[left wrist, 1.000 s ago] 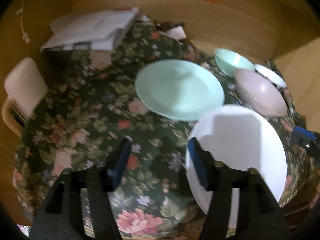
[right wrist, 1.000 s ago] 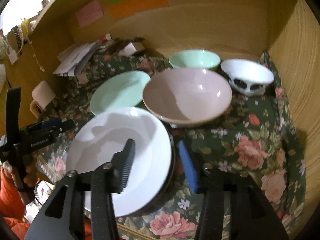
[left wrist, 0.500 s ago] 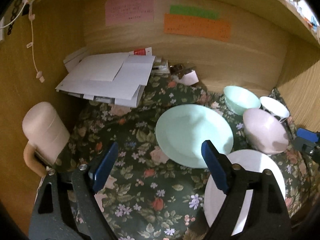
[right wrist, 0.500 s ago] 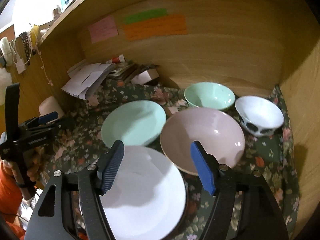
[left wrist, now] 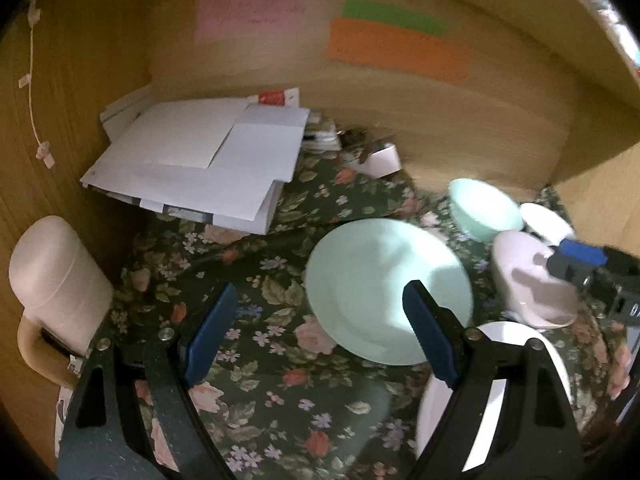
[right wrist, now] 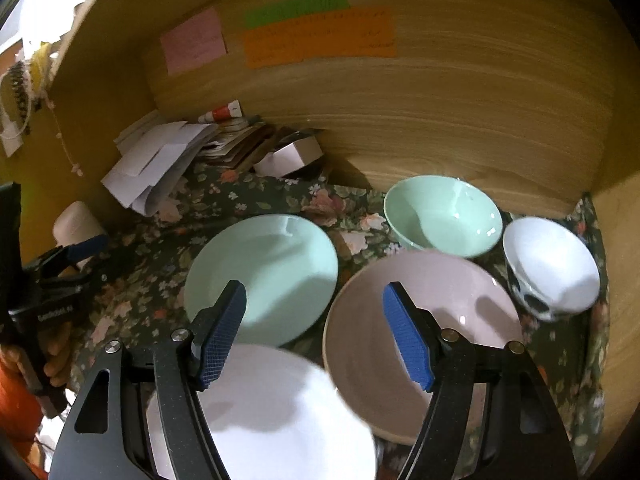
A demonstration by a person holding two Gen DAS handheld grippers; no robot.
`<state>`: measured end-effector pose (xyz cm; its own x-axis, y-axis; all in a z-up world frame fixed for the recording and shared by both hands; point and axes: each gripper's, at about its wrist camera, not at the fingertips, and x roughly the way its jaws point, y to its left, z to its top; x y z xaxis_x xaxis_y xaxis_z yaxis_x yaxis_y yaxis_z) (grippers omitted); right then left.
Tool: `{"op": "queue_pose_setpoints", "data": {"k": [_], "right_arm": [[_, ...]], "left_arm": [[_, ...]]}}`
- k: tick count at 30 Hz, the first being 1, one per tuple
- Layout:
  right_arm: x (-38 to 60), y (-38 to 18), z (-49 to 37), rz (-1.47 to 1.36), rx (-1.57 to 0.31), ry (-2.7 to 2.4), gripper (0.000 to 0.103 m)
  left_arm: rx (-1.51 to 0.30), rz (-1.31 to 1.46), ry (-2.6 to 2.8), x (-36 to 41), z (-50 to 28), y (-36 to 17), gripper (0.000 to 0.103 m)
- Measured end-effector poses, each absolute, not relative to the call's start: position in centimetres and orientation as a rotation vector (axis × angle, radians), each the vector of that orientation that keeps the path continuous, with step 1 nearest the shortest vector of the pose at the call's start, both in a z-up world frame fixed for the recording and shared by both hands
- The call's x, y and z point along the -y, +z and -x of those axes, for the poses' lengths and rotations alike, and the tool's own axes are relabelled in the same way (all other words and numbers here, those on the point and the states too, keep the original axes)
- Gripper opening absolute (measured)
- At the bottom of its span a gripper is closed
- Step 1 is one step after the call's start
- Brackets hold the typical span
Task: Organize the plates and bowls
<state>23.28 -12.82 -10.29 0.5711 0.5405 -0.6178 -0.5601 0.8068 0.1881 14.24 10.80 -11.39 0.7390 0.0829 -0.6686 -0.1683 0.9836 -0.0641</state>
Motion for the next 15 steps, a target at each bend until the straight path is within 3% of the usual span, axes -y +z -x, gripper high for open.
{"op": "queue_pose_setpoints", "data": {"k": [9,13,15], "right_arm": [[10.4,-11.8,-28.2,0.107,-0.805,0.658,0.068],[9.1,-13.0,-30.2,0.13,-0.873,0.679,0.065],[8.5,-13.4,-30.9,0.142,-0.897,0.7,0.058]], "left_arm": [[-0.83,0.212,0.14,-12.9,-16.6,-15.0,0.084],[-0.866,0.218,0.113,-13.0,-17.1,-16.3,0.074],[-0.88,0.223,0.103,-13.0,-17.3,-16.7,0.069]]}}
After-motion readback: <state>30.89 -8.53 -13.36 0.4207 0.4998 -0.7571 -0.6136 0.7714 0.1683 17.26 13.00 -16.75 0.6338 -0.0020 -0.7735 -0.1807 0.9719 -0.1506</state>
